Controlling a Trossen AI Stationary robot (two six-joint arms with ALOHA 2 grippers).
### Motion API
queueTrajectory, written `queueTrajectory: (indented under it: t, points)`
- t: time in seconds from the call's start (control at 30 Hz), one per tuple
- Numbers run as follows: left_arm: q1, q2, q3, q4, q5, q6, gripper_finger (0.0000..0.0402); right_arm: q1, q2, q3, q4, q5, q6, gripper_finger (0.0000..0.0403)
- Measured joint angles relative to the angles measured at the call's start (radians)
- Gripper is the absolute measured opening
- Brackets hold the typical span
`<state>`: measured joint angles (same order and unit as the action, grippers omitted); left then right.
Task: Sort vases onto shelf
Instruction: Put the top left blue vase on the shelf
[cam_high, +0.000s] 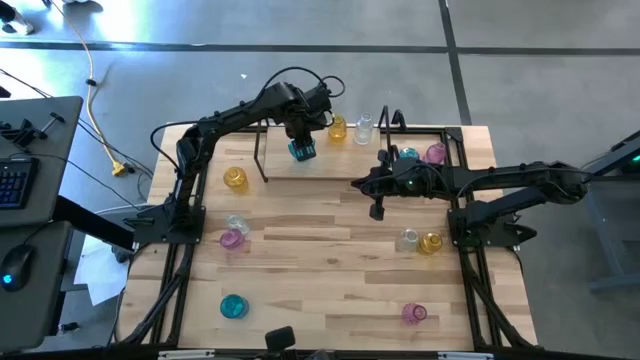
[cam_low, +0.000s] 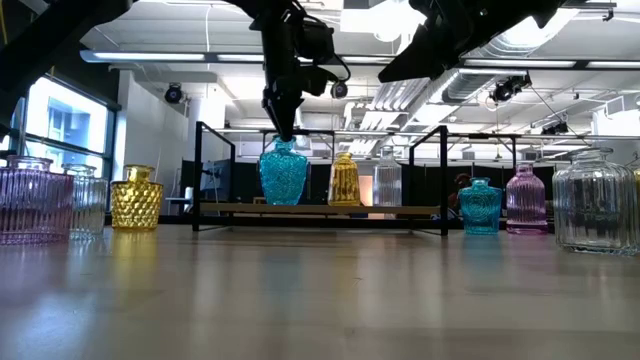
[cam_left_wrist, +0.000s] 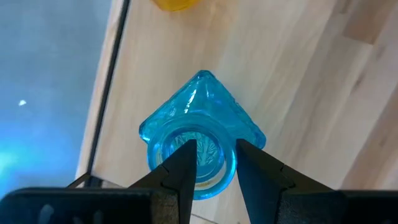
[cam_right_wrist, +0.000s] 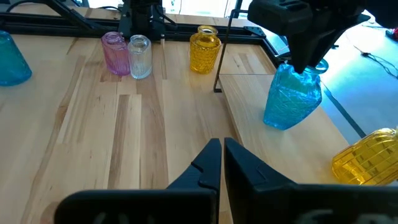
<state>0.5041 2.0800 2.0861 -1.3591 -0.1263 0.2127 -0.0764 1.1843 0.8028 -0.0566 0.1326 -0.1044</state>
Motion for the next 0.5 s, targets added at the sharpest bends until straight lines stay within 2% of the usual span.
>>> queueTrajectory:
  t: [0.5]
  points:
    - [-0.01,-0.002,0.0,-0.007,0.002,0.082,0.0099,-0.009,0.0,0.0,0.0,0.0,-0.03,0.0]
